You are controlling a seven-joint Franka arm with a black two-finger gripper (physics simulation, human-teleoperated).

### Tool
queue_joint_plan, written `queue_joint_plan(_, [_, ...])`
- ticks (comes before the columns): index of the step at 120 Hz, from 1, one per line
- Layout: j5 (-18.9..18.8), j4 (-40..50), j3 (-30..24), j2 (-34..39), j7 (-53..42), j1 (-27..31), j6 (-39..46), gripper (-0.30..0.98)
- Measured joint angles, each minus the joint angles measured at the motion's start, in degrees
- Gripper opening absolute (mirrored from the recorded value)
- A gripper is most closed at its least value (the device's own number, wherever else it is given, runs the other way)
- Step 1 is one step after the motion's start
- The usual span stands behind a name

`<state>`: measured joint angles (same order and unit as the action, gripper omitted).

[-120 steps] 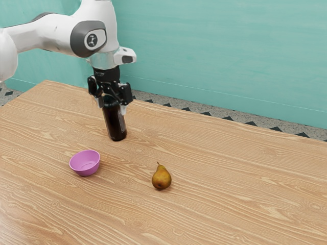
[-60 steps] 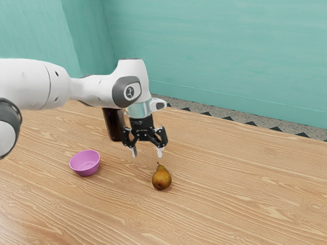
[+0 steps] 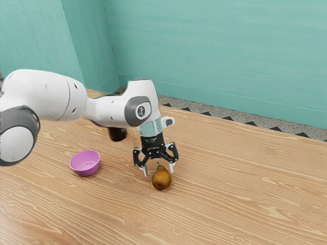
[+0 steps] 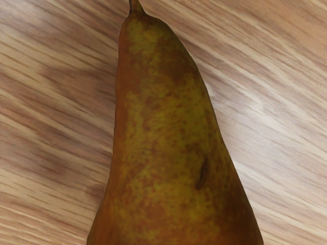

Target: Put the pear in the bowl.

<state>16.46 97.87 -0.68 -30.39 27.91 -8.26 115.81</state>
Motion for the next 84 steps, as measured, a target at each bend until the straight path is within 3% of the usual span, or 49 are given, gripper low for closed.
queue_joint_plan(50, [0.9, -0.2, -0.5, -3.0, 4.7, -0.4, 2.5, 0.68])
queue_joint_plan(84, [0.3, -0.2, -0.5, -2.9, 6.3, -0.4, 2.9, 0.41])
